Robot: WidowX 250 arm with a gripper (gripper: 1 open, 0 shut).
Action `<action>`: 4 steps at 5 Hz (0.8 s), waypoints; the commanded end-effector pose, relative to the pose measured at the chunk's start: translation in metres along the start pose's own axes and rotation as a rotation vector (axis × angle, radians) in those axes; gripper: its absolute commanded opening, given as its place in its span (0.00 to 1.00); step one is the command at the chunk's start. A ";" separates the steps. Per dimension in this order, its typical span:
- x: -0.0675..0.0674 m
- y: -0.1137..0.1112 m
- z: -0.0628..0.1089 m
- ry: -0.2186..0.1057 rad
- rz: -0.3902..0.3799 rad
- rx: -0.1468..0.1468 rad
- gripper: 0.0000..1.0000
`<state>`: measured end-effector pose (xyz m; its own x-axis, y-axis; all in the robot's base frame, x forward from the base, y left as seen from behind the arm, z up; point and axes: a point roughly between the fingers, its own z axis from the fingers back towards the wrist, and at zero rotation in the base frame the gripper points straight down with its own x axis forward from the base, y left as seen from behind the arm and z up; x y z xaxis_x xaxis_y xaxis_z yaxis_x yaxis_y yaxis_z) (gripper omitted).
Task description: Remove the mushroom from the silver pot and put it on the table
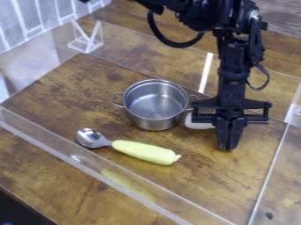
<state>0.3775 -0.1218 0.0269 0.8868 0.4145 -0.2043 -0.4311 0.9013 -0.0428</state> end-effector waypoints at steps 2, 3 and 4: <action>-0.015 -0.007 0.051 -0.069 0.024 -0.061 1.00; -0.023 -0.013 0.064 -0.068 0.021 -0.068 1.00; -0.023 -0.012 0.079 -0.069 -0.029 -0.077 1.00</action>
<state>0.3655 -0.1331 0.0554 0.8831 0.4005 -0.2444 -0.4191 0.9075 -0.0271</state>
